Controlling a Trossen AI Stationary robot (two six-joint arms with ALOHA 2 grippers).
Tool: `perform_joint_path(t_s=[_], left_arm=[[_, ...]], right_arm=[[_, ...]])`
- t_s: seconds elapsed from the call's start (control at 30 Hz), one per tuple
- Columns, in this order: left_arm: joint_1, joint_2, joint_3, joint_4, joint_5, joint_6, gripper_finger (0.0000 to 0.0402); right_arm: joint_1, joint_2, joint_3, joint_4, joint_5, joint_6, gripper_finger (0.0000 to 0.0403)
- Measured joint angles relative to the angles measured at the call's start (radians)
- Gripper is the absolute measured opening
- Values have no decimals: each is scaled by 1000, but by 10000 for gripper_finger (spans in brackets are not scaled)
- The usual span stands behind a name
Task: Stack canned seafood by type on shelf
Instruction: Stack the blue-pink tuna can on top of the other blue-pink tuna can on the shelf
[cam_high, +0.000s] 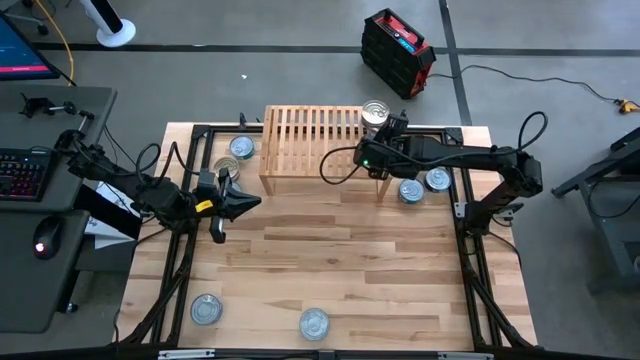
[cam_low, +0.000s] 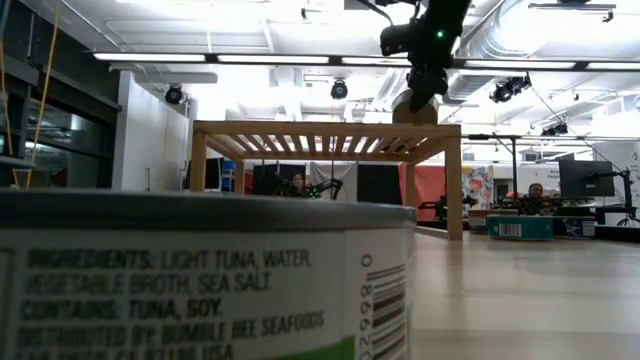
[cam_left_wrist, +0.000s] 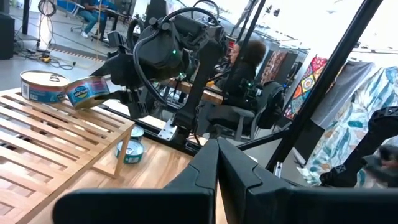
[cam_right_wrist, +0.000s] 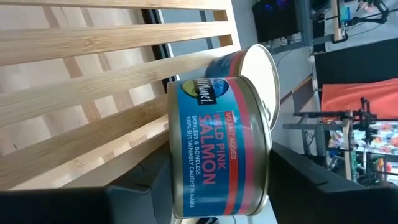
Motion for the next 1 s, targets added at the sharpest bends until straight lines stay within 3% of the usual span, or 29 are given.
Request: perform_joint_path(t_s=[0.17,0.4,0.63,1.0], left_arm=[[0,0,0,0,0,10,1],[0,0,0,0,0,12,1],[0,0,0,0,0,11,1],[0,0,0,0,0,11,1]], right_arm=[[25,-1,93,25,65,-122,171],[-119,0,172,179,87,-286,171],[-328,0,218,361,-27,-403,171],[-510,28,222,303,-338,-246,171]])
